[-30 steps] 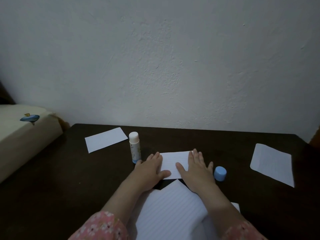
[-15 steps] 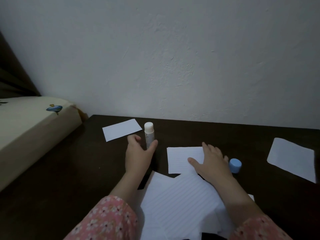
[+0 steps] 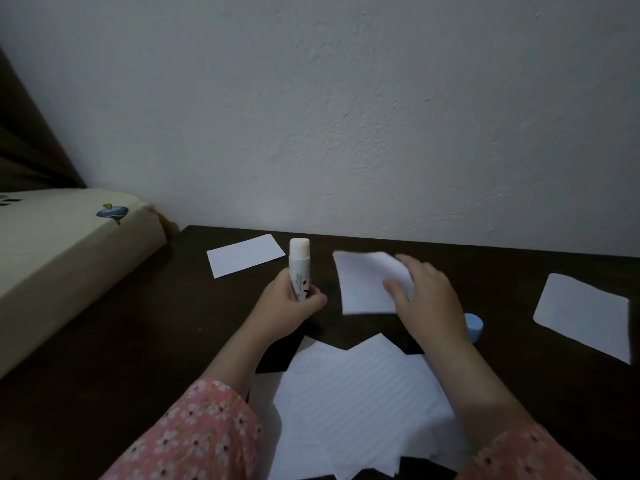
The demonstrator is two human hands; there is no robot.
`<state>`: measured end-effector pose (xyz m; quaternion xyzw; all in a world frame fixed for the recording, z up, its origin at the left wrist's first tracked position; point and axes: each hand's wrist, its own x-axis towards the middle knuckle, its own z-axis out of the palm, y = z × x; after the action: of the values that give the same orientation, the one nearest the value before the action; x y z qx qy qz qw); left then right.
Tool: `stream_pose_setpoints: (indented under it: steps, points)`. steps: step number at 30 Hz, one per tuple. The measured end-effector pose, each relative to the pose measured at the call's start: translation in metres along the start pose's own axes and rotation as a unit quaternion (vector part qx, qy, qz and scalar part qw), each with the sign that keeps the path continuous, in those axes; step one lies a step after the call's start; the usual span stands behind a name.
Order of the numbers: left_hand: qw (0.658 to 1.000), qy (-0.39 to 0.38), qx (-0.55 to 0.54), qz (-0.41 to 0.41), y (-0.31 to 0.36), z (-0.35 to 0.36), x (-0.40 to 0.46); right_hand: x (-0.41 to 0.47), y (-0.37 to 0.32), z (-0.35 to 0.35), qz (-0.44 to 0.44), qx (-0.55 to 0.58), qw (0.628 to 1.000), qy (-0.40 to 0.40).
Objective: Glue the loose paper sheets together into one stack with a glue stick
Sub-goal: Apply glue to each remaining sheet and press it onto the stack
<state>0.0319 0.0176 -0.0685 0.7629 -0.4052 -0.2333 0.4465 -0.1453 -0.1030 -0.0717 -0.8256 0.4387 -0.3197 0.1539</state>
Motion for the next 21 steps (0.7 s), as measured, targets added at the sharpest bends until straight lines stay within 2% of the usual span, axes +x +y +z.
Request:
stream_pose_setpoints:
  steps: [3, 5, 7, 9, 12, 14, 16, 18, 21]
  points:
    - [0.997, -0.034, 0.072, -0.015, 0.003, -0.013, -0.013, -0.003, -0.01, -0.02, -0.022, 0.067, 0.997, 0.03]
    - [0.995, -0.034, 0.089, -0.039, 0.002, -0.02, -0.02, -0.007, -0.018, -0.034, 0.002, 0.121, 0.993, 0.009]
    - [0.993, -0.033, 0.103, -0.056, 0.0, -0.026, -0.029, -0.012, -0.021, -0.045, 0.052, 0.177, 0.982, -0.049]
    - [0.991, -0.024, 0.112, -0.071, -0.002, -0.03, -0.039, -0.022, -0.019, -0.052, 0.103, 0.19, 0.965, -0.15]
    - [0.985, -0.023, 0.131, -0.107, -0.002, -0.031, -0.053, -0.044, -0.018, -0.054, 0.169, 0.104, 0.941, -0.275]
    - [0.976, -0.048, 0.169, -0.127, -0.001, -0.028, -0.064, -0.057, -0.015, -0.048, 0.17, -0.037, 0.949, -0.261]
    - [0.961, -0.067, 0.235, -0.133, 0.0, -0.023, -0.071, -0.068, -0.014, -0.042, 0.118, -0.145, 0.959, -0.215]
    - [0.947, -0.062, 0.281, -0.142, 0.001, -0.016, -0.075, -0.078, -0.017, -0.038, 0.065, -0.126, 0.966, -0.216]
    - [0.95, -0.038, 0.272, -0.146, -0.002, -0.01, -0.074, -0.092, -0.024, -0.034, 0.04, -0.087, 0.955, -0.282]
